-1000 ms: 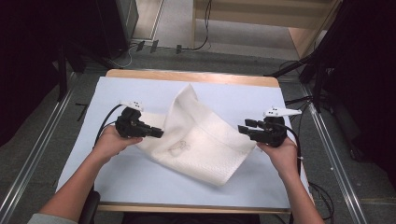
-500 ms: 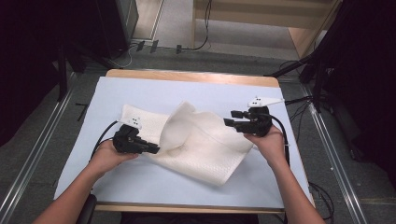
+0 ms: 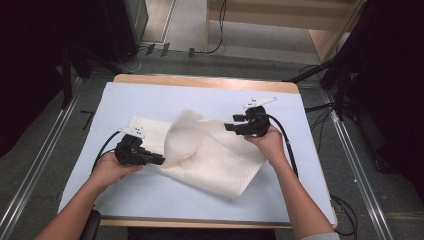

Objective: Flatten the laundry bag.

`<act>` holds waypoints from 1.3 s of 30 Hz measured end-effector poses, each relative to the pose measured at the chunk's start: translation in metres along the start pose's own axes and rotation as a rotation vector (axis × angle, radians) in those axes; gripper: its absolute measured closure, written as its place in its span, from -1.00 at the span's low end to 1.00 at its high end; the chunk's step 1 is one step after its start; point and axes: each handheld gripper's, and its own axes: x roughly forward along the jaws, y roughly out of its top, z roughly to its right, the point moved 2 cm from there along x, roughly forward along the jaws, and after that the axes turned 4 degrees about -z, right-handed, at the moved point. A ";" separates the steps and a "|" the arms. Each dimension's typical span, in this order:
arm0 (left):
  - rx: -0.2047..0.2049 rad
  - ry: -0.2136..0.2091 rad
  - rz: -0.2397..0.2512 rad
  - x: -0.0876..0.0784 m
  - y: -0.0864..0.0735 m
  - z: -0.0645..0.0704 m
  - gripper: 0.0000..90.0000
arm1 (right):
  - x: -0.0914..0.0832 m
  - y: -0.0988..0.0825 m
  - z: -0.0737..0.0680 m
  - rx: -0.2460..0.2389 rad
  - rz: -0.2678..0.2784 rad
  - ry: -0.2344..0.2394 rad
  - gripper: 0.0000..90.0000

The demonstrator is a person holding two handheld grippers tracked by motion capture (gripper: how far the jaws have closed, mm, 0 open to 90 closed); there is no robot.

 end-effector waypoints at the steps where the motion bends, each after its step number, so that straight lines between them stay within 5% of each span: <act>1: -0.004 -0.002 0.004 0.000 -0.001 -0.001 0.91 | 0.004 -0.002 0.002 0.004 -0.018 0.001 -0.01; 5: -0.019 0.006 0.005 -0.001 -0.002 -0.006 0.90 | 0.016 -0.009 0.006 0.018 -0.064 0.019 0.13; 11: -0.033 0.007 0.010 -0.002 -0.003 -0.007 0.89 | 0.020 -0.011 0.000 0.003 -0.103 0.030 0.92; 16: -0.040 0.001 0.019 -0.005 -0.003 -0.006 0.87 | 0.003 -0.005 -0.008 -0.009 -0.064 0.047 0.94; 22: -0.050 -0.029 0.055 -0.014 -0.003 -0.003 0.76 | -0.030 0.000 -0.034 -0.111 0.014 0.022 0.95; 29: -0.080 -0.064 0.105 -0.030 -0.005 -0.003 0.50 | -0.063 -0.019 -0.058 -0.165 0.099 0.020 0.94; 34: -0.090 -0.081 0.151 -0.045 -0.004 -0.003 0.33 | -0.077 -0.036 -0.066 -0.192 0.091 0.011 0.94; 39: -0.095 -0.030 0.187 -0.066 0.000 -0.006 0.30 | -0.087 -0.050 -0.068 -0.178 0.111 0.021 0.94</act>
